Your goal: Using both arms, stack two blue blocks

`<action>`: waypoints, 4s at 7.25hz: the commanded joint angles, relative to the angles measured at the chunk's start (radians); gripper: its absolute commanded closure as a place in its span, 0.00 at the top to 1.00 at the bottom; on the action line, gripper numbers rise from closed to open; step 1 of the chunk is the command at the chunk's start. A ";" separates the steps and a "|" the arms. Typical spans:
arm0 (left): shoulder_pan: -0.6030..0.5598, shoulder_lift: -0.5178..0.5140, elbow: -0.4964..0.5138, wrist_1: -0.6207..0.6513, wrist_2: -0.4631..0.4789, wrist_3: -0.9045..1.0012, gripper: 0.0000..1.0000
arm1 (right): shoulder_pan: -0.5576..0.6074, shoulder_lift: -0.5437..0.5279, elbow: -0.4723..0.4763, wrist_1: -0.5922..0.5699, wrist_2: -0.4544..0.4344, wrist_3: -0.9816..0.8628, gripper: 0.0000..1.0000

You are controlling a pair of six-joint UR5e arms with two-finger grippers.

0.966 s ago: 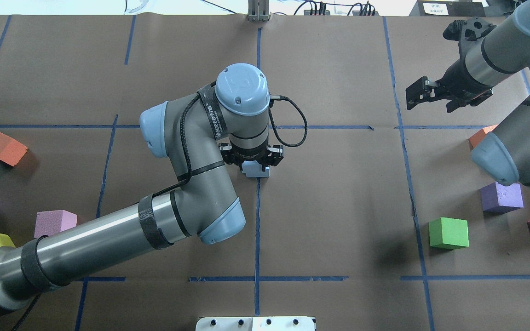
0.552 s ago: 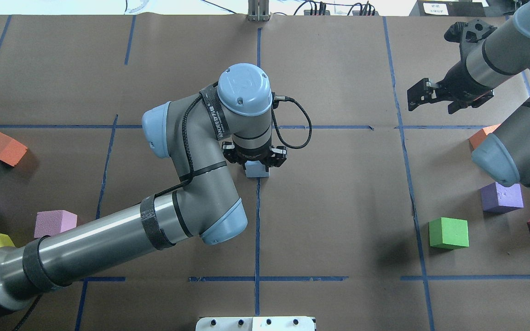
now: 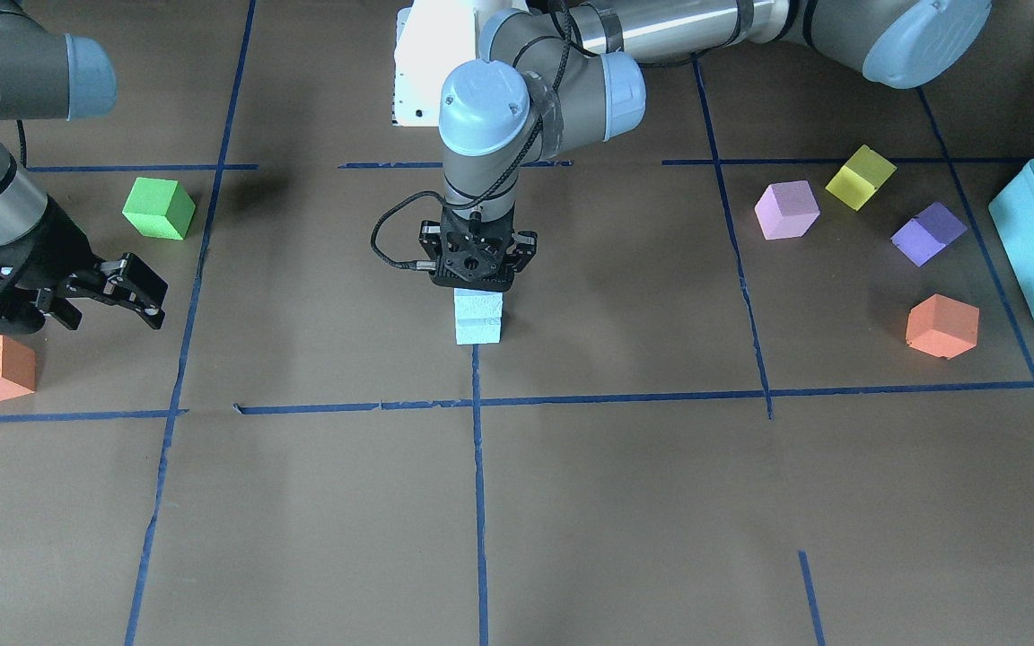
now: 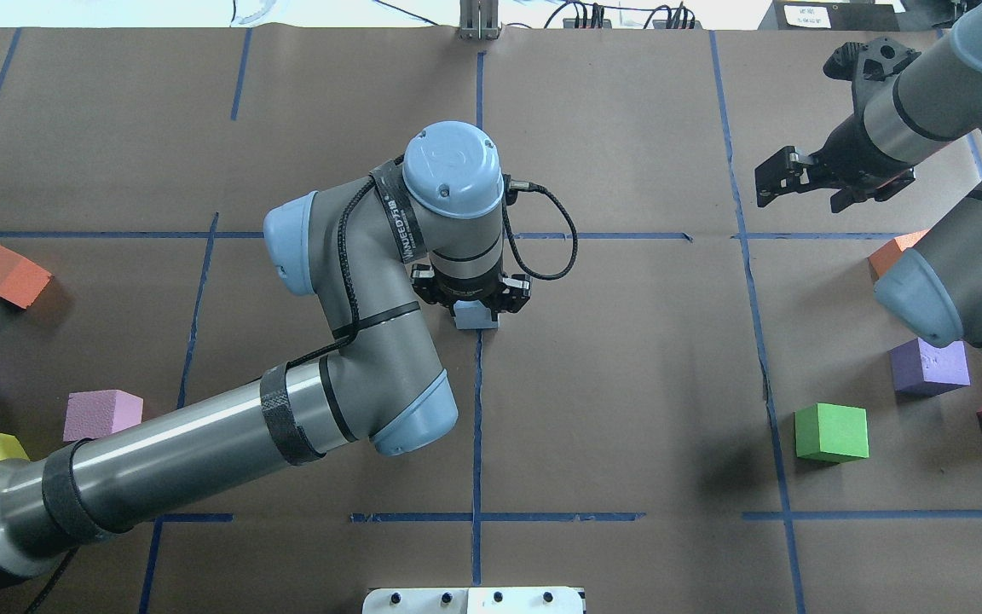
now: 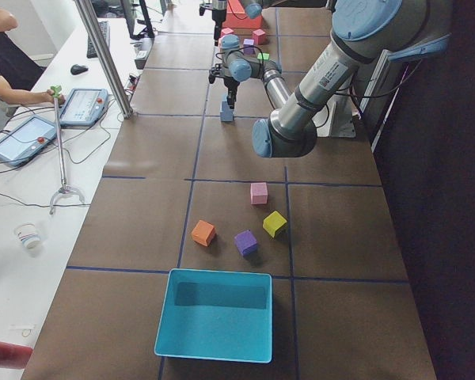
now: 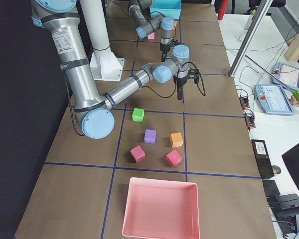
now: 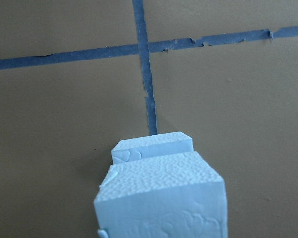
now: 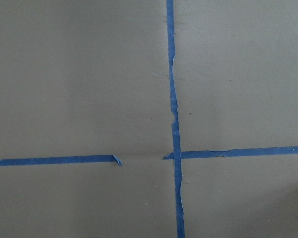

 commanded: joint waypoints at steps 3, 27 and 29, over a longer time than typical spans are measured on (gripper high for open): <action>0.003 -0.005 0.011 -0.002 0.000 0.003 0.26 | -0.007 -0.002 -0.001 0.000 -0.002 0.004 1.00; -0.770 0.771 -0.465 0.167 -0.340 1.112 1.00 | 0.426 -0.158 -0.174 -0.011 0.213 -0.655 1.00; -0.882 0.818 -0.394 0.170 -0.429 1.126 1.00 | 0.460 -0.186 -0.172 -0.111 0.222 -0.802 1.00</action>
